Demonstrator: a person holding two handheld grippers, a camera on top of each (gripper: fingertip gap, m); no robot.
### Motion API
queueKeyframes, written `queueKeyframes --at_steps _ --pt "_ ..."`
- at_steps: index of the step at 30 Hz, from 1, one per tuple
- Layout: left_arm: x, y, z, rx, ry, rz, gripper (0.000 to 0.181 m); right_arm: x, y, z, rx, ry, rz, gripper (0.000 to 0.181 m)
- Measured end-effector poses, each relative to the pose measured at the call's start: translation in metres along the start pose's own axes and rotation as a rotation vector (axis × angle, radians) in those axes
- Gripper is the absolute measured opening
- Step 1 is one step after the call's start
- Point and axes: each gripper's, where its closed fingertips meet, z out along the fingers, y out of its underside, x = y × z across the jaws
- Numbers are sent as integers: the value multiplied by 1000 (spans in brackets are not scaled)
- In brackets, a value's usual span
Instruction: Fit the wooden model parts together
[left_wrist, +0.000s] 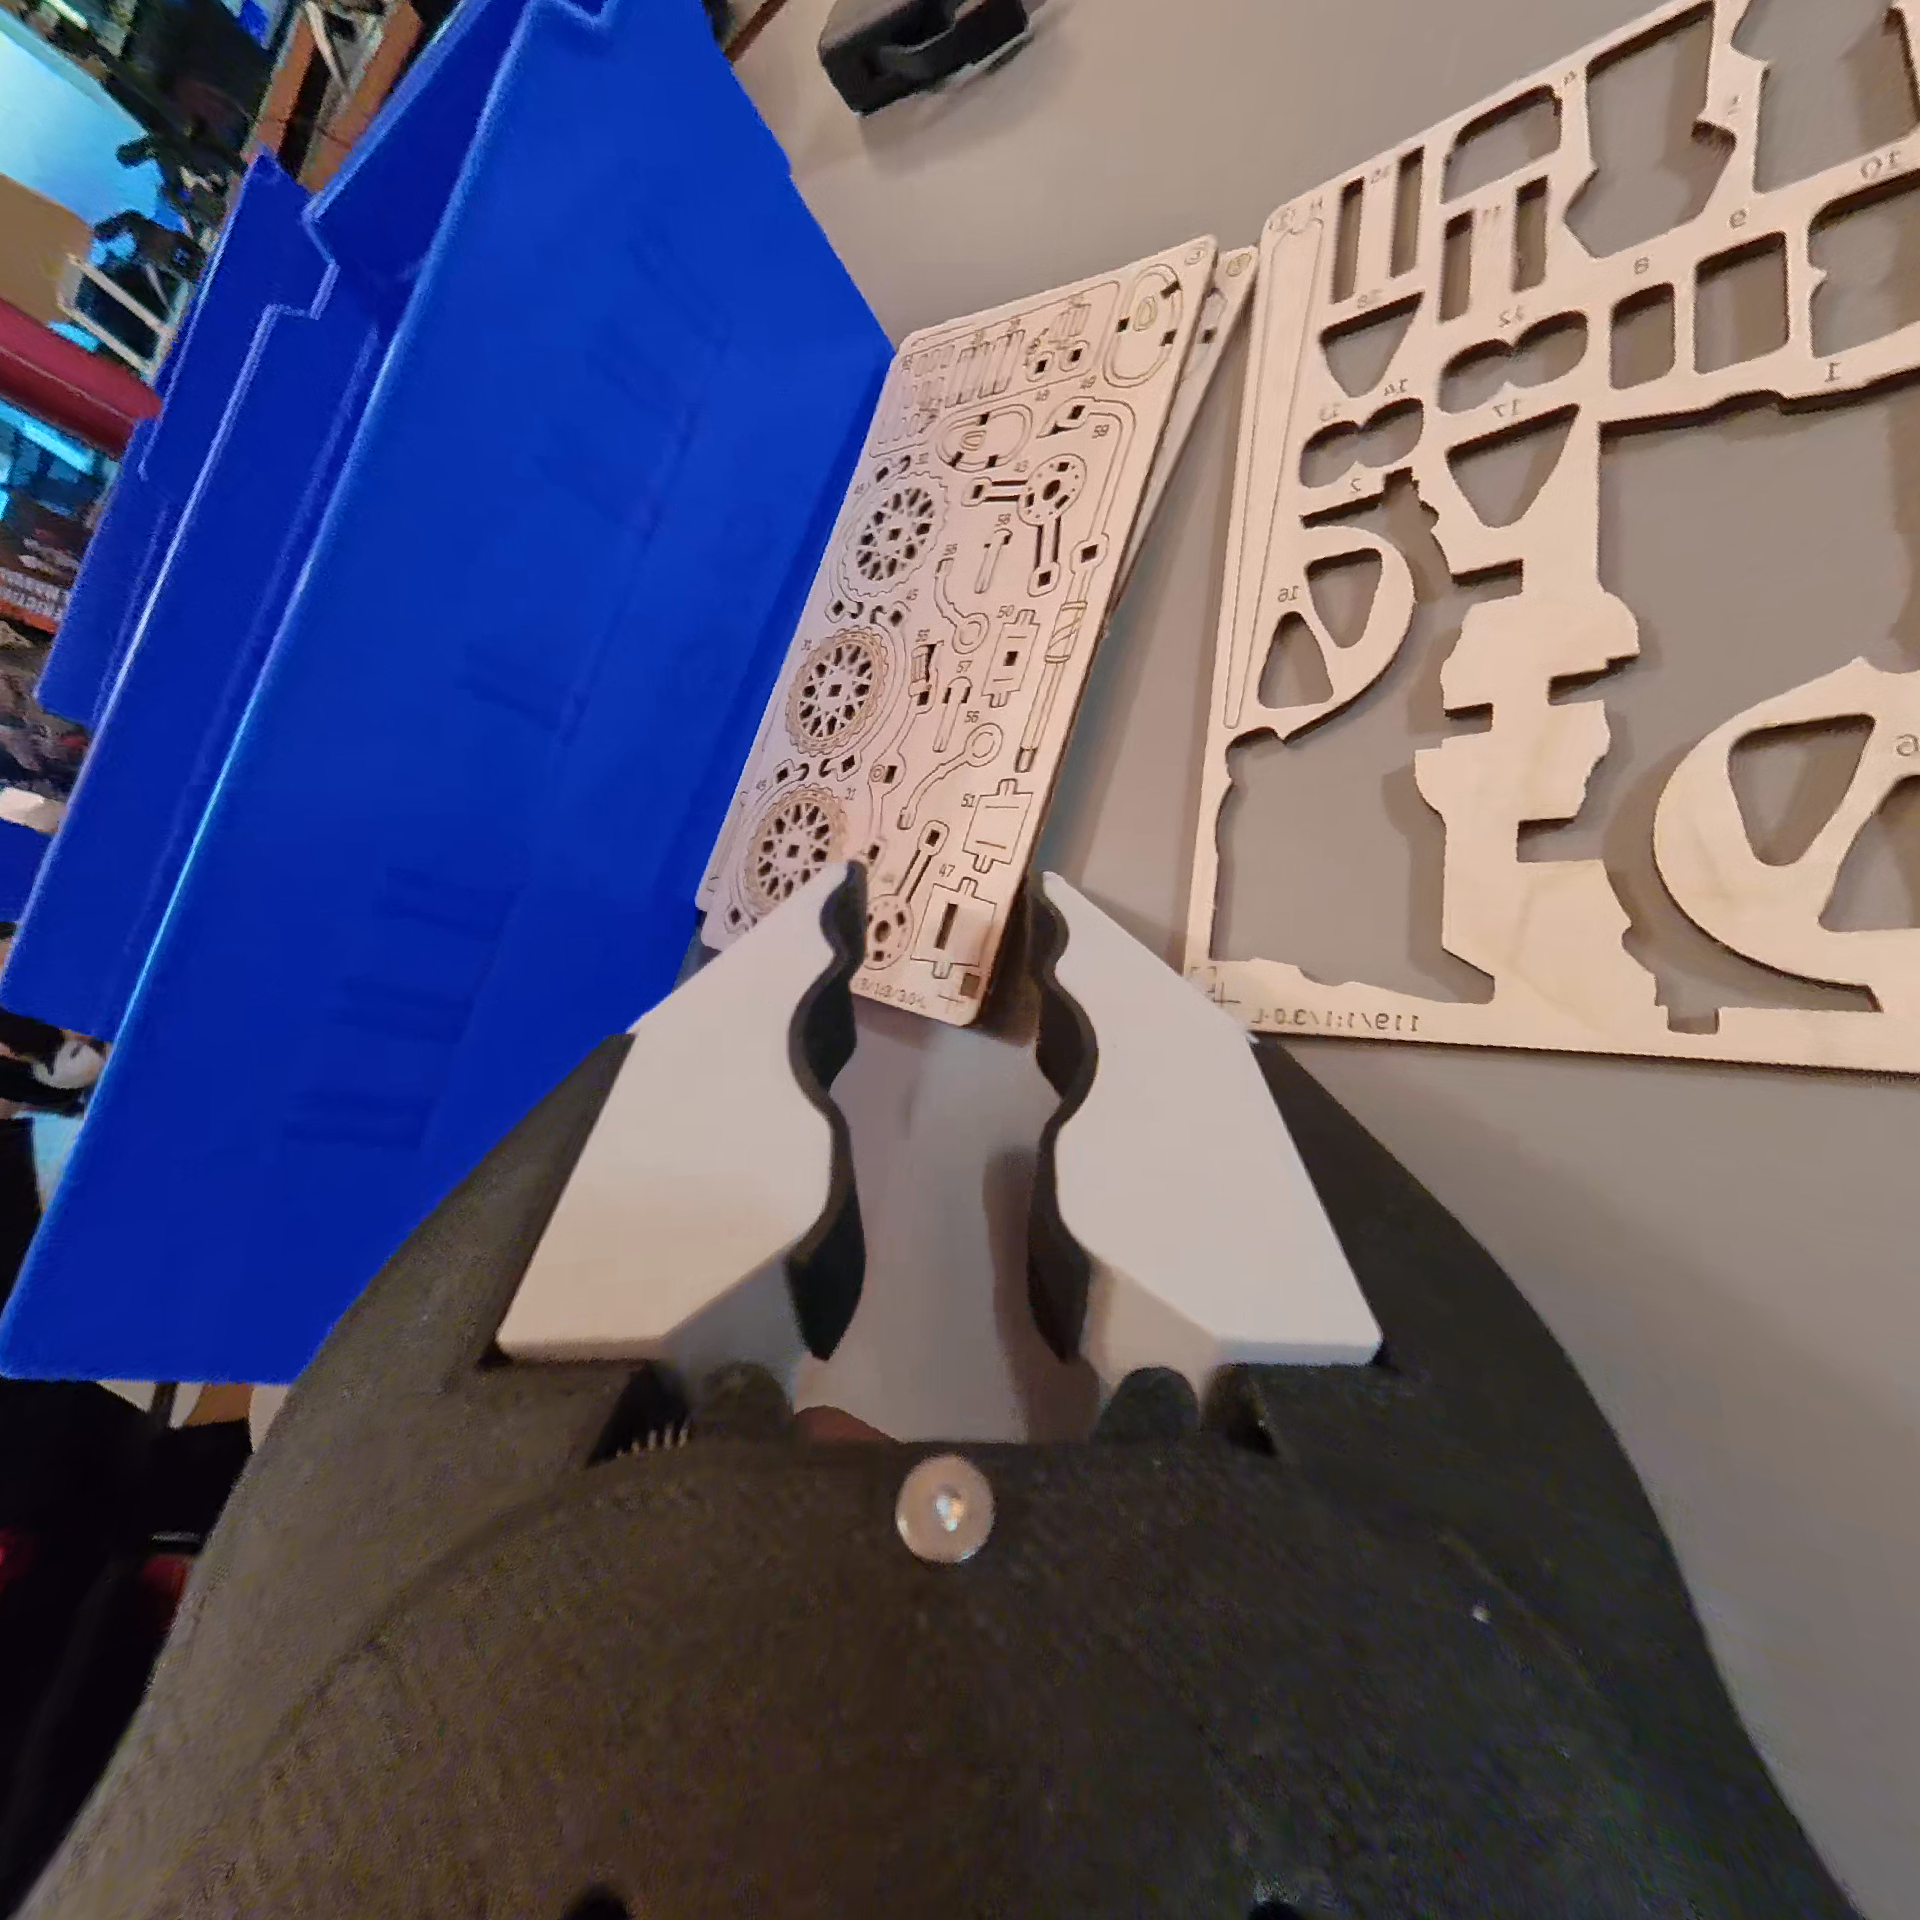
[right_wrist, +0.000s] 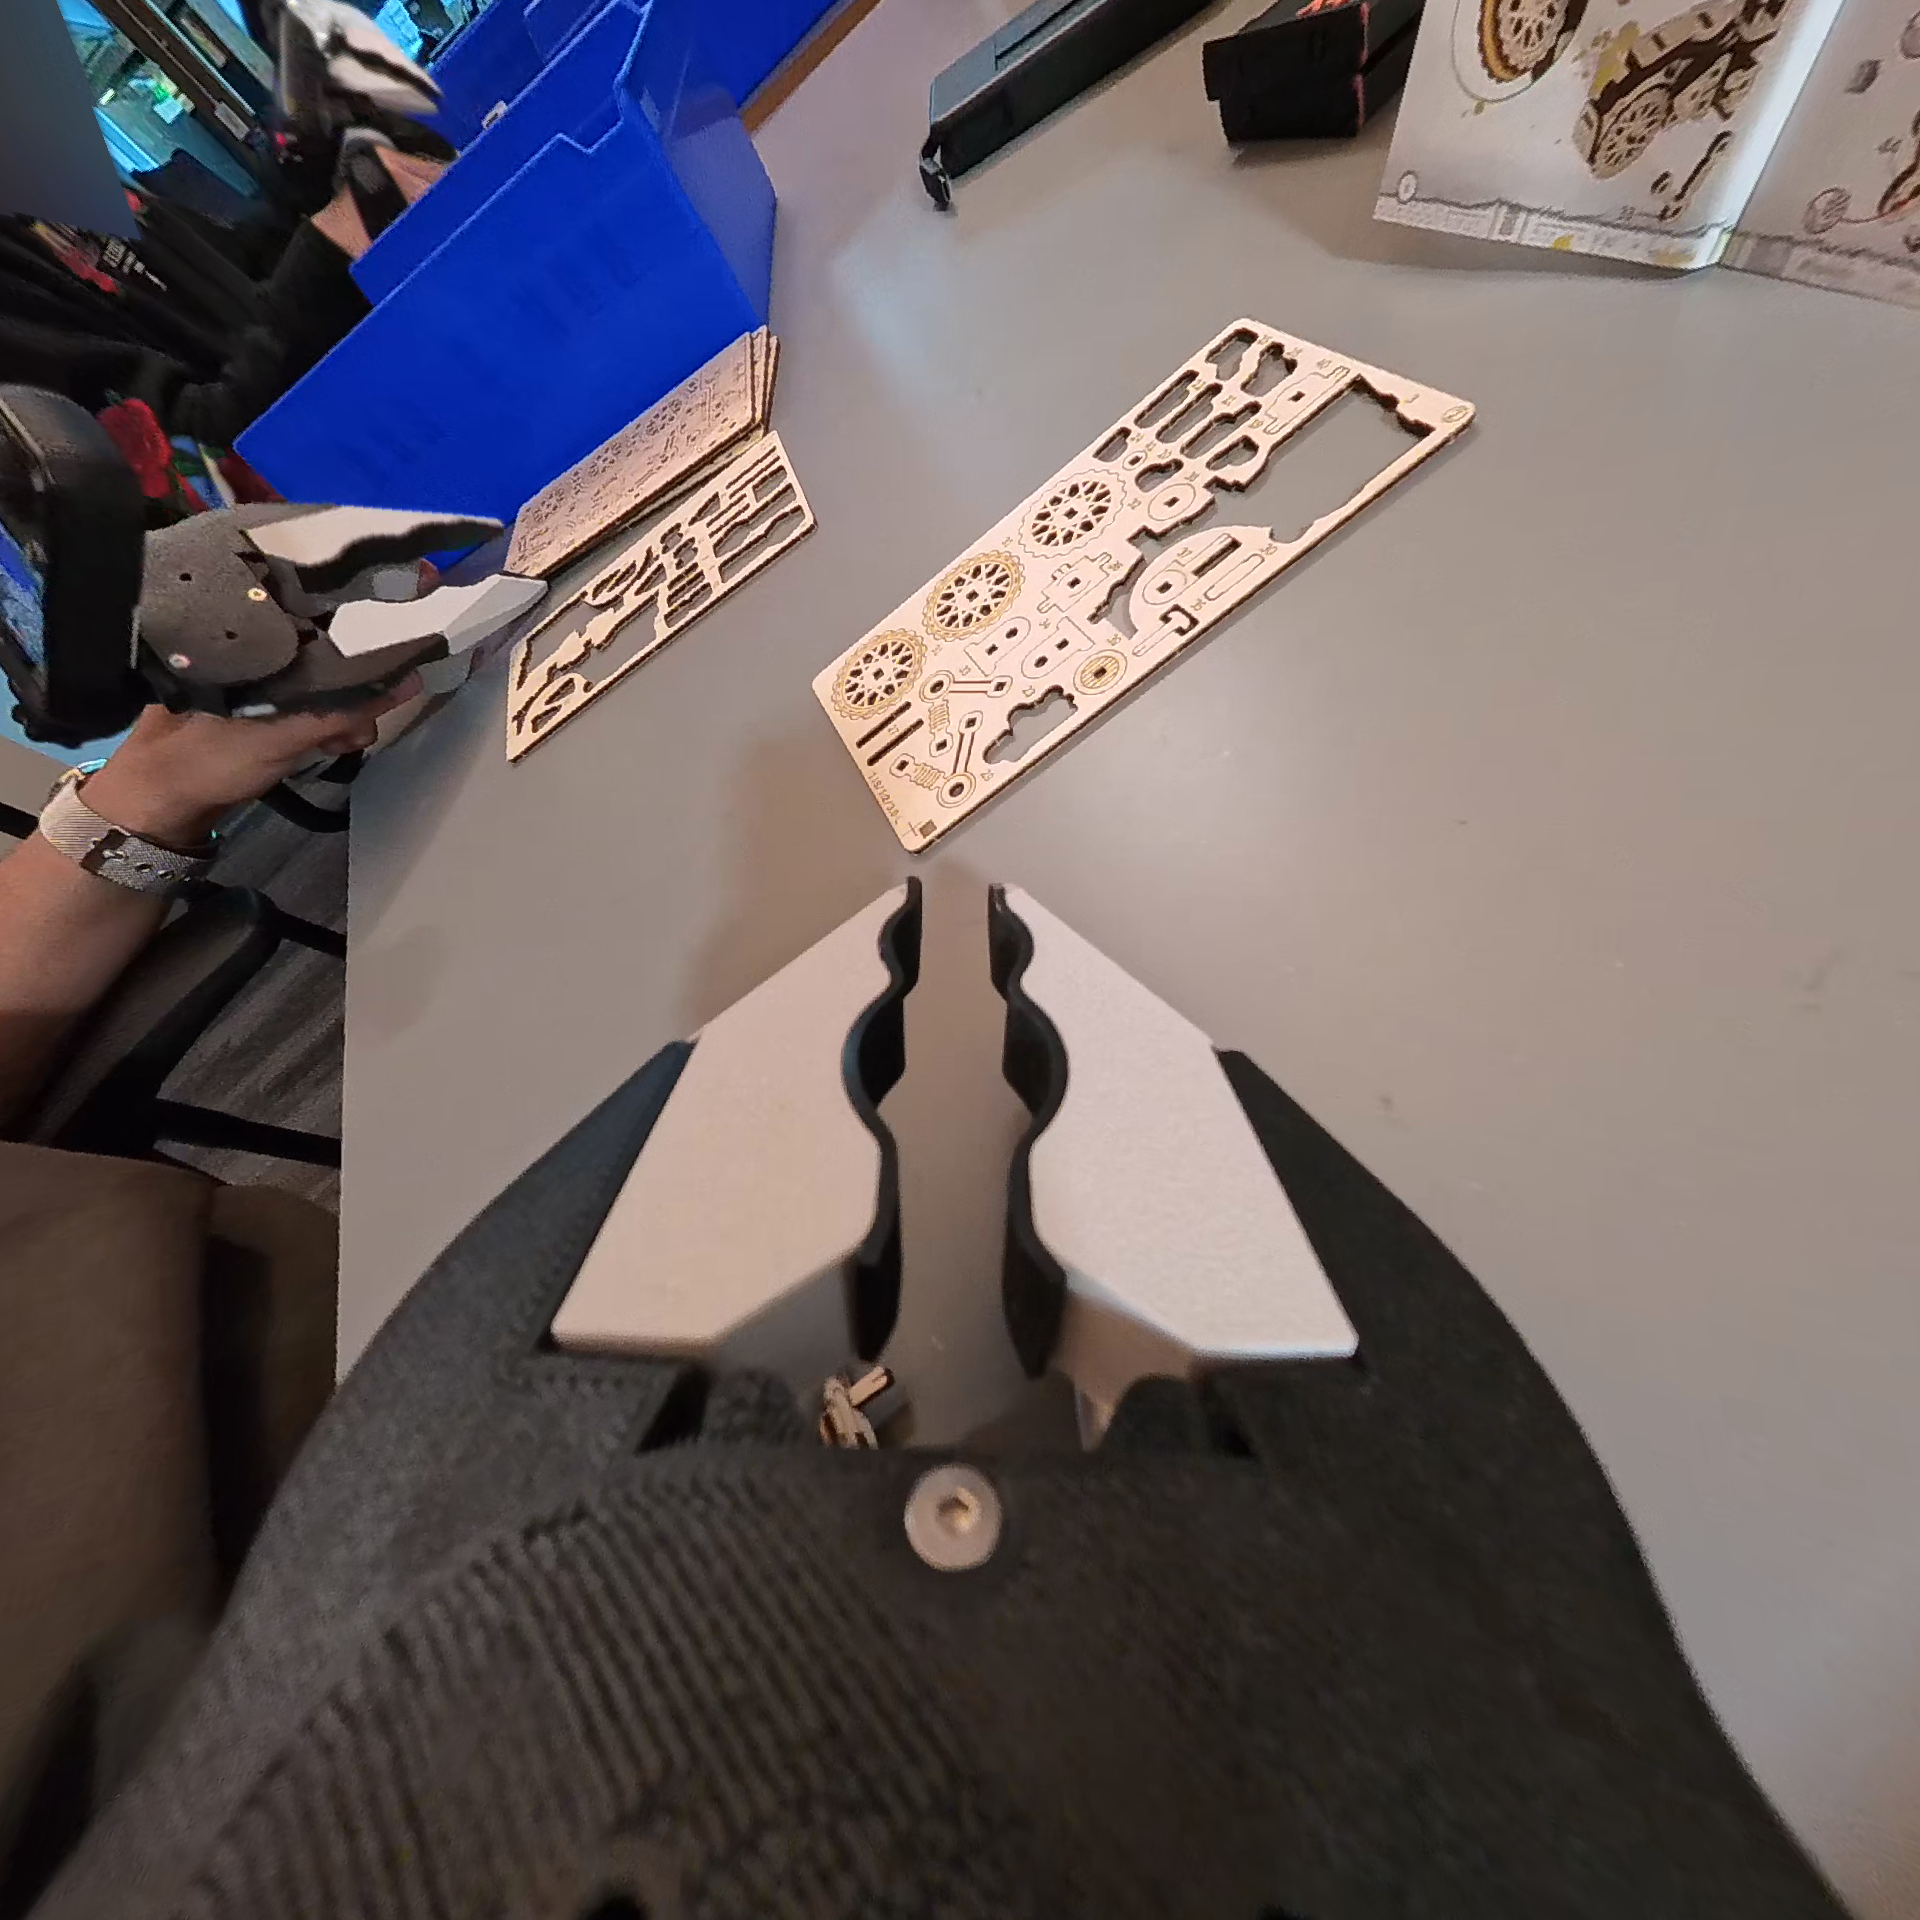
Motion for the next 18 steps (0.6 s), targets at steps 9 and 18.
queueKeyframes --at_steps 9,18 --pt "-6 -12 -10 63 -80 77 3 0 -1 -1 10 -4 8 10" --pt "-38 -47 -42 251 -250 17 2 0 -1 -1 13 -8 11 10"
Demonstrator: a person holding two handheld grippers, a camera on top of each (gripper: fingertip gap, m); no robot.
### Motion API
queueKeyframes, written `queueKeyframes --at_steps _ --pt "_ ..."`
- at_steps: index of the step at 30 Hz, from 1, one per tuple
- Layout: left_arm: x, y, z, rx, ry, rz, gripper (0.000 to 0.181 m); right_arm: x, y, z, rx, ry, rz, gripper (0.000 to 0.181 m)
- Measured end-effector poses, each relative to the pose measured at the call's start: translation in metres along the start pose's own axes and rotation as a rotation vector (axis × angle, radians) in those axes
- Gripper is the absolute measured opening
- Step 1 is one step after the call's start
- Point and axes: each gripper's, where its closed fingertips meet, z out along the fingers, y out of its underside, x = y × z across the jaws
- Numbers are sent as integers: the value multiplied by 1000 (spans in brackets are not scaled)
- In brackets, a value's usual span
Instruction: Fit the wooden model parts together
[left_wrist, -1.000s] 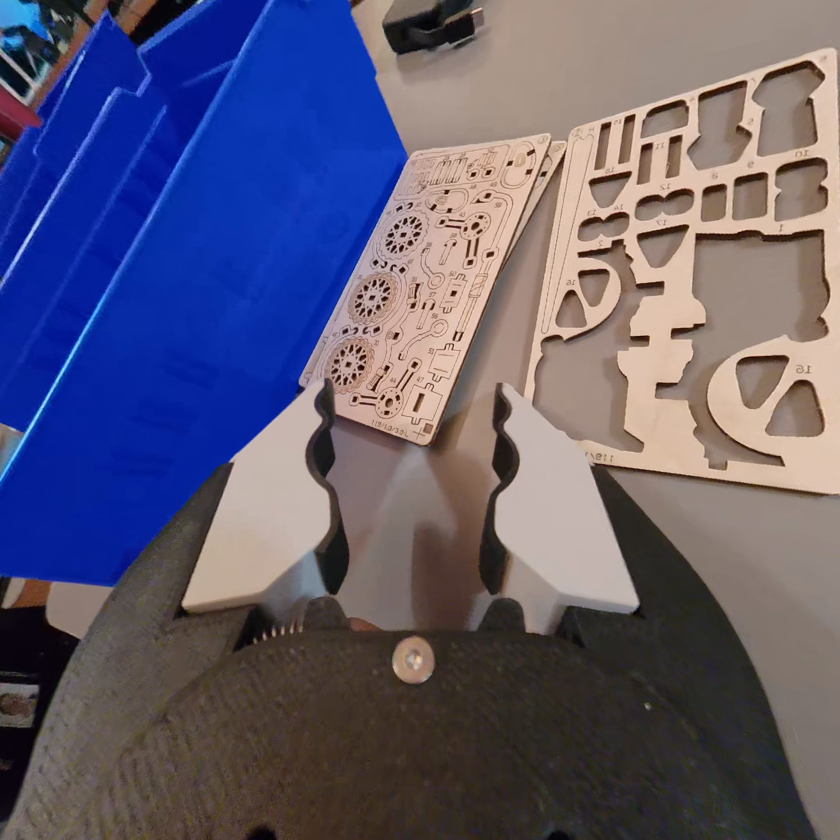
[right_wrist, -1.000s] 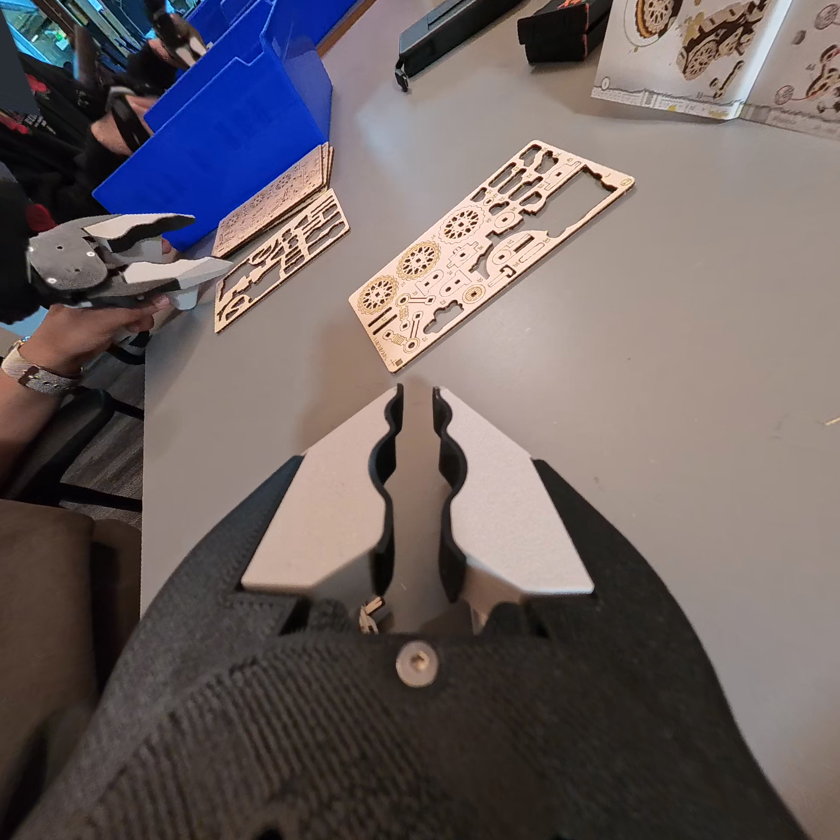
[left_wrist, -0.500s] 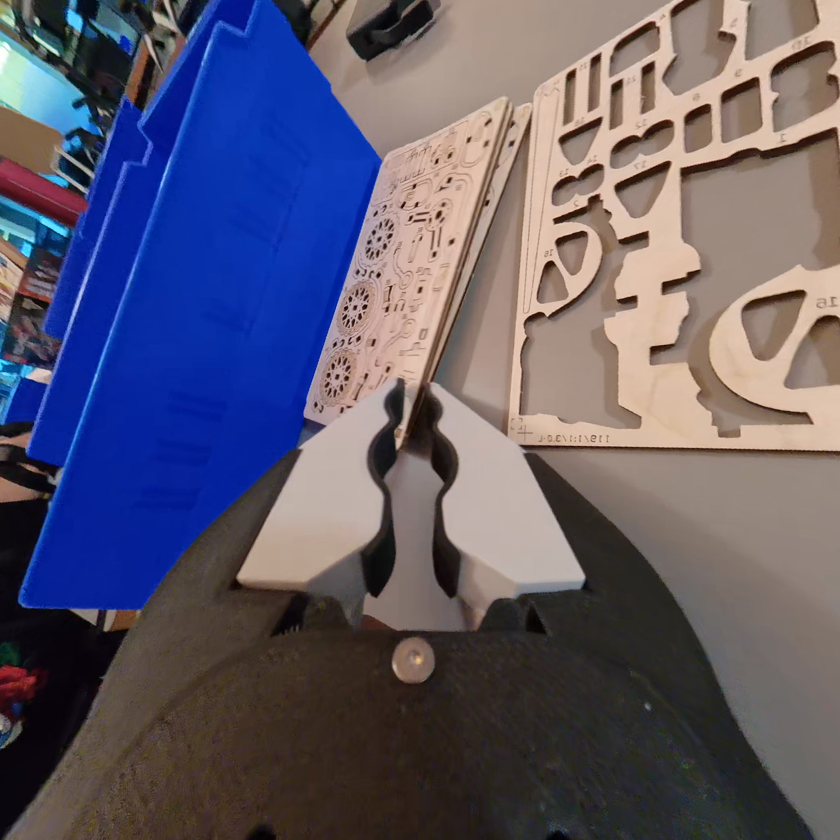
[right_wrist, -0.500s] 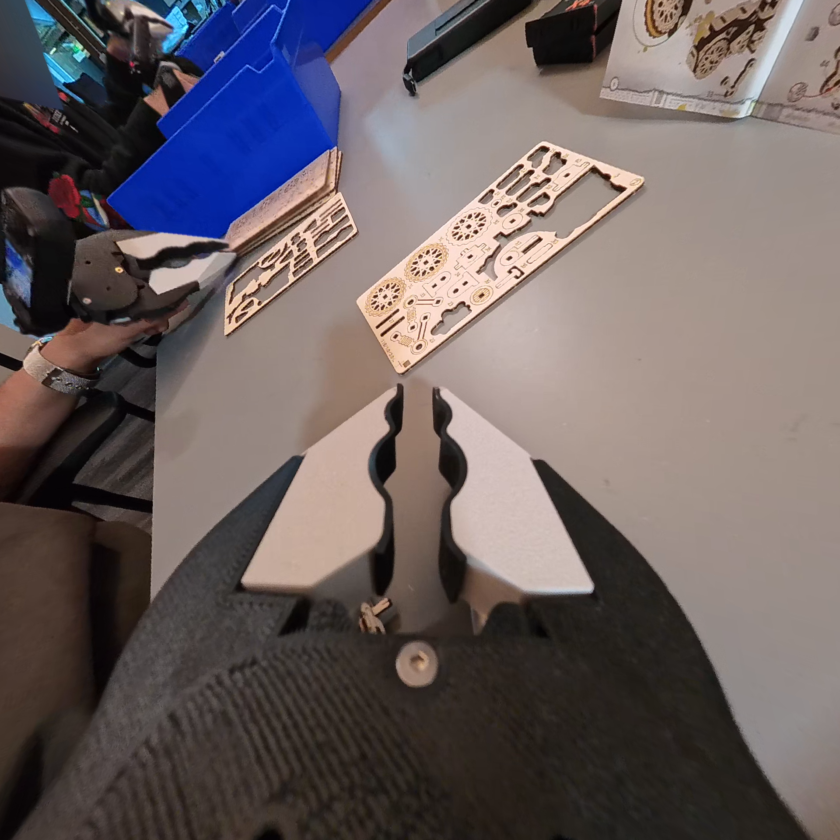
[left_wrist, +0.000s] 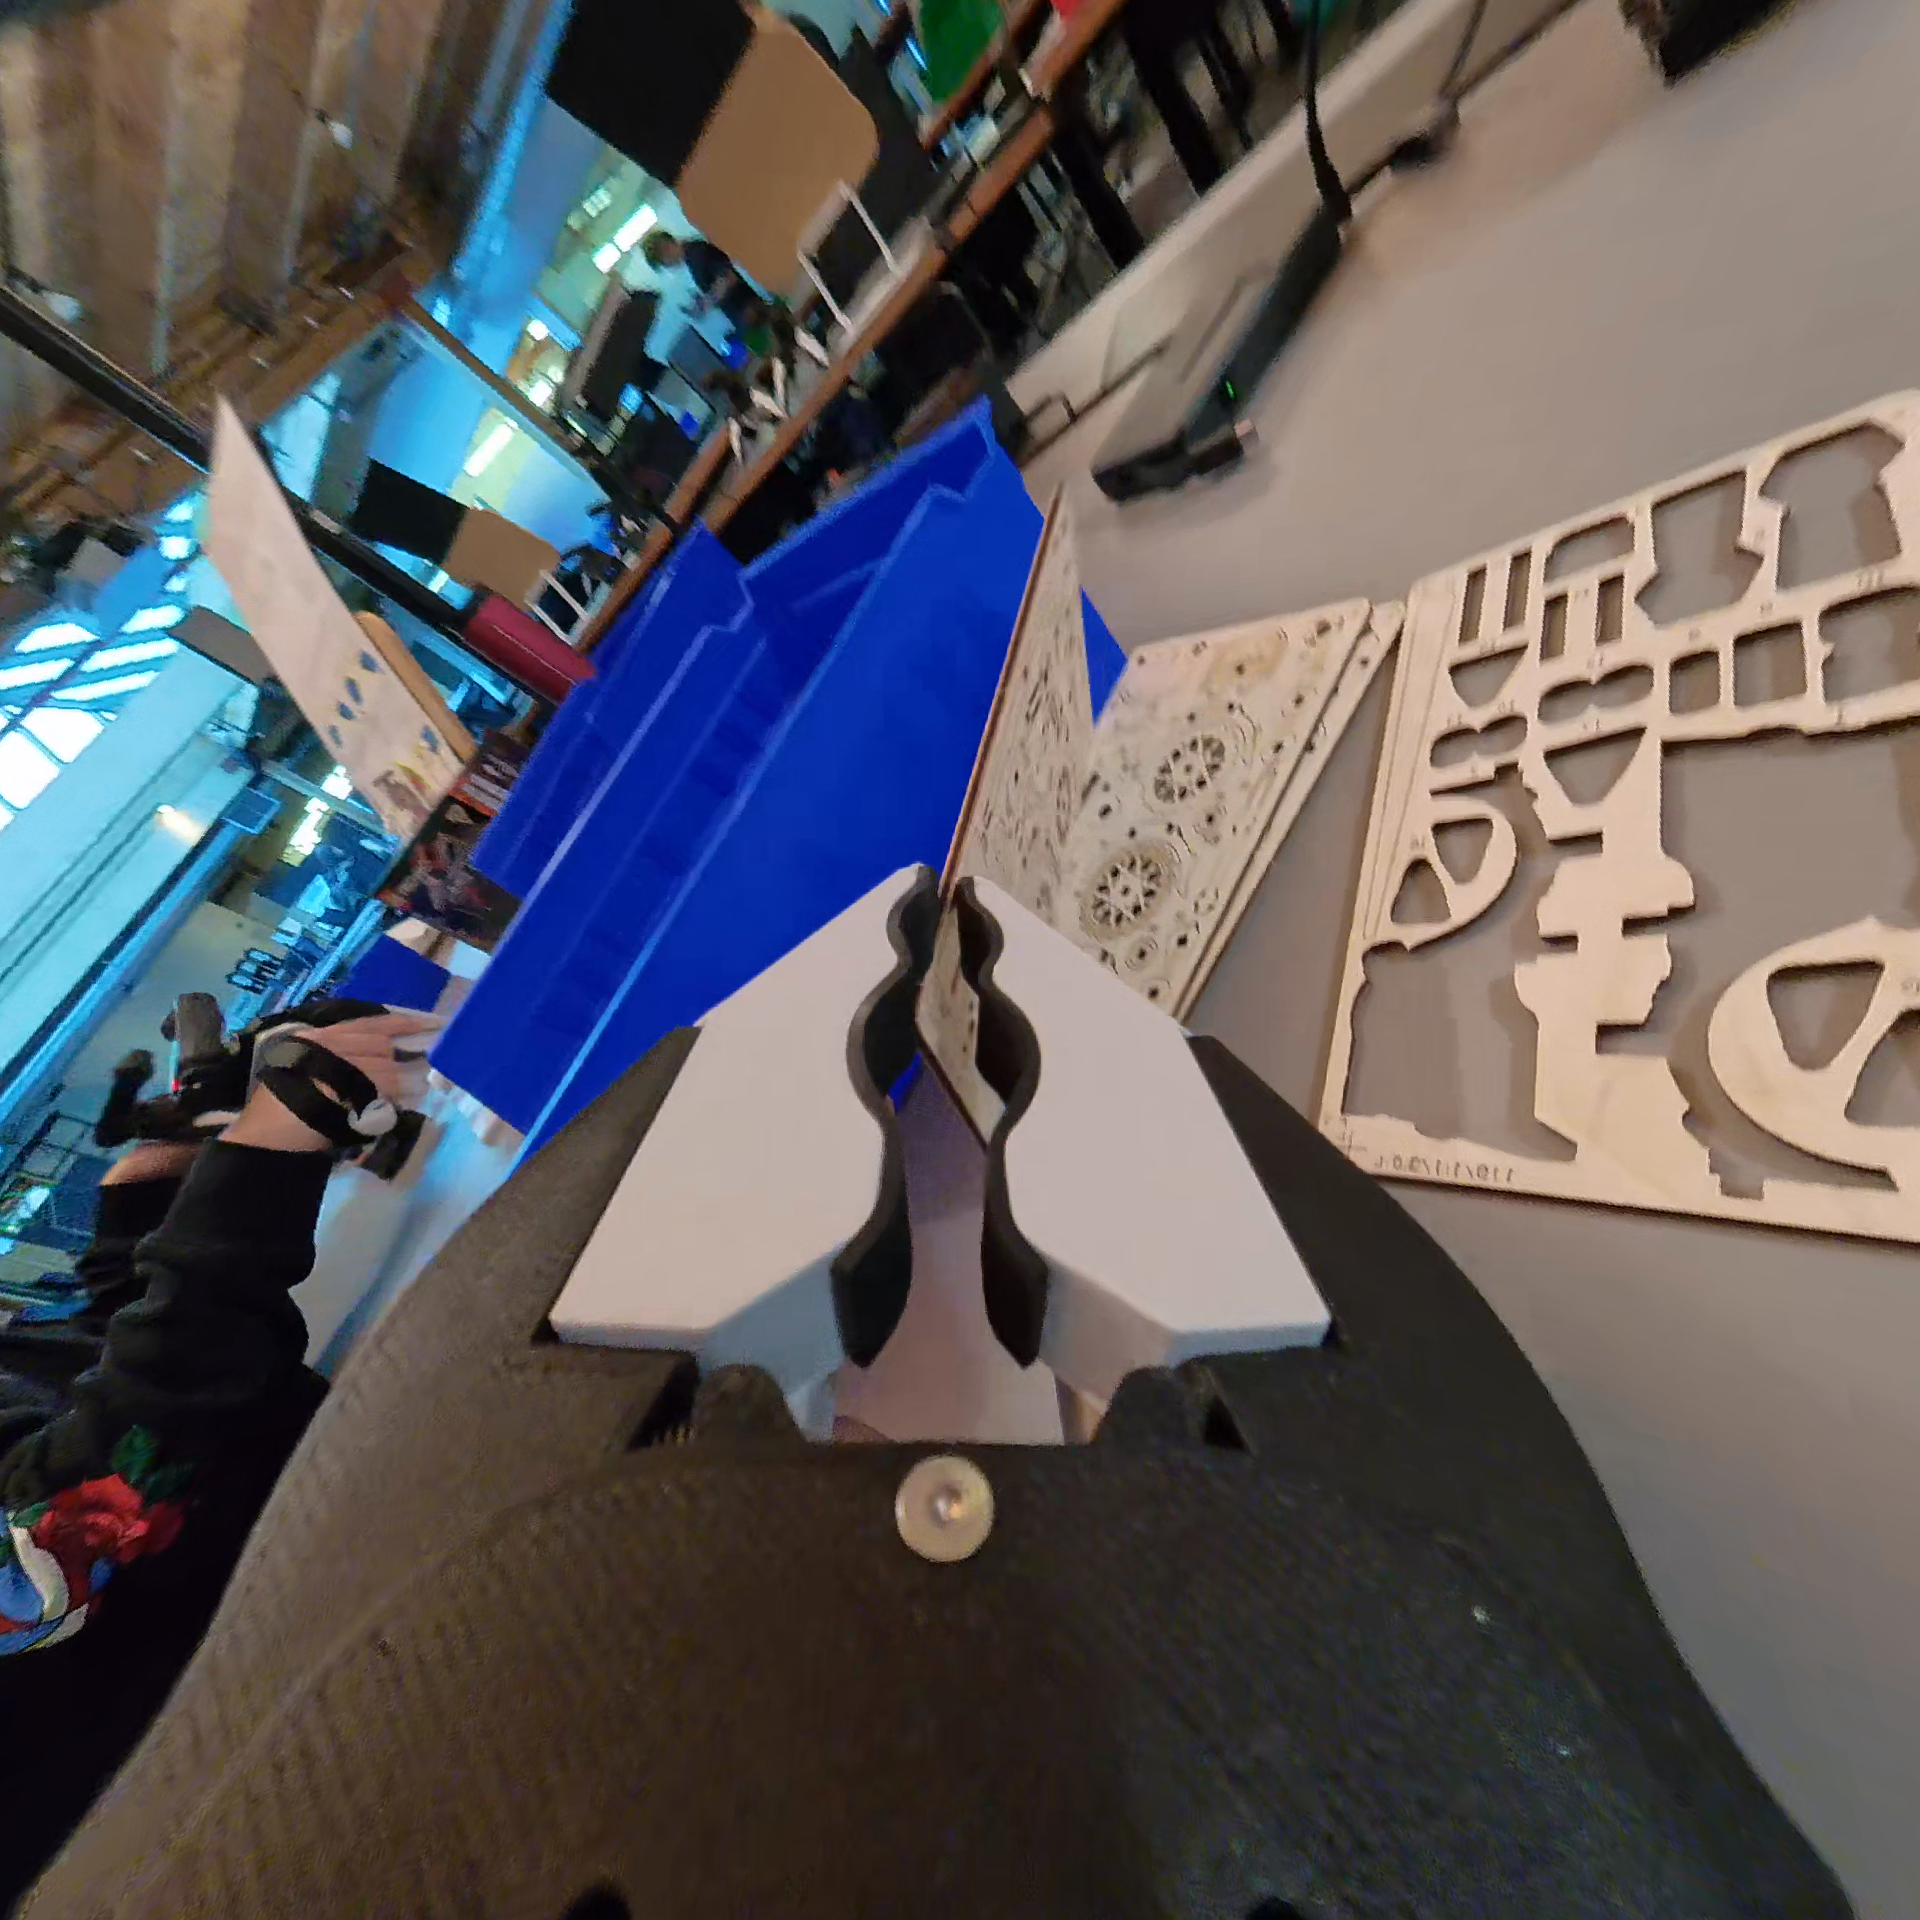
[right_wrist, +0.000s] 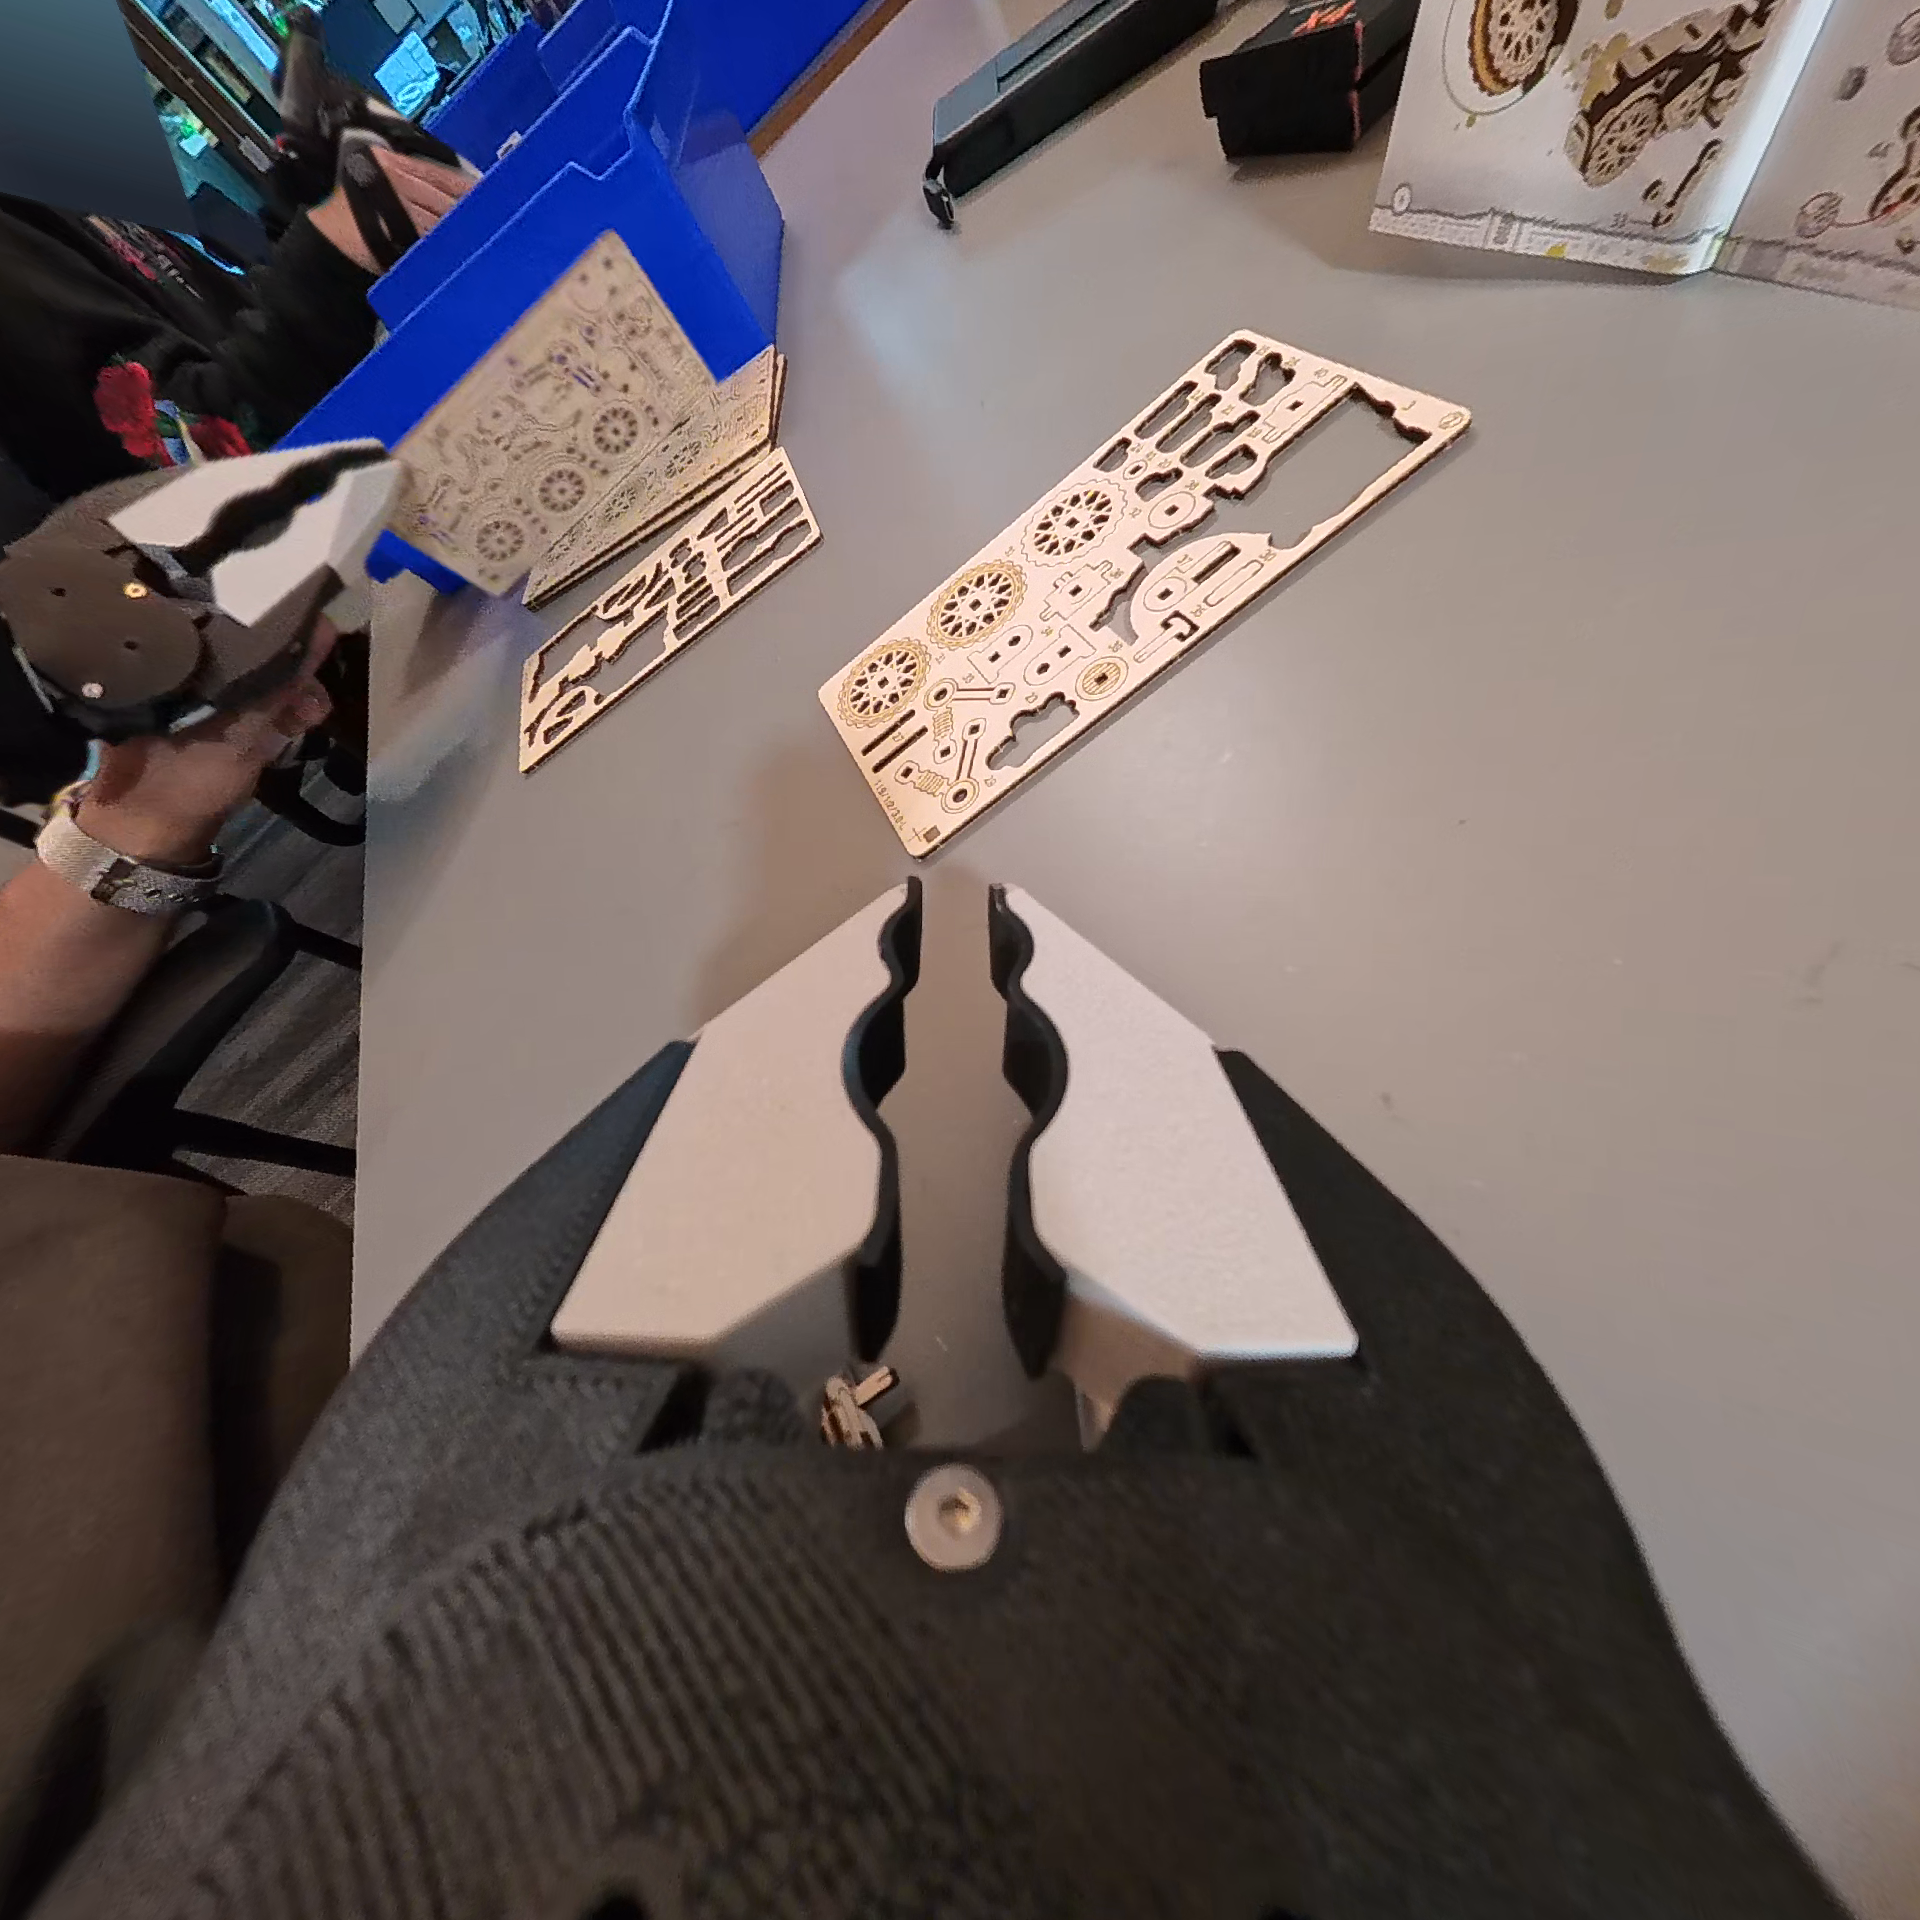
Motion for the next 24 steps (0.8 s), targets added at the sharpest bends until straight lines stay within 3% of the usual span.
queueKeyframes --at_steps 6,9,12,16,19,22,24 --pt "-3 -37 -22 154 -51 13 0 1 0 0 4 2 5 10" --pt "11 -56 -34 213 -9 31 0 1 -1 -1 7 3 11 10" --pt "27 -58 -36 207 64 19 0 2 -1 -1 10 2 13 10" --pt "21 -45 -30 149 107 -85 1 1 -2 -1 13 0 13 10" --pt "28 -21 -21 16 212 -218 36 1 -2 -1 12 0 15 11" --pt "44 23 -8 -279 276 -396 108 1 -2 -1 11 1 15 10" --pt "57 34 -6 -375 332 -521 114 2 -2 -1 11 3 14 10"
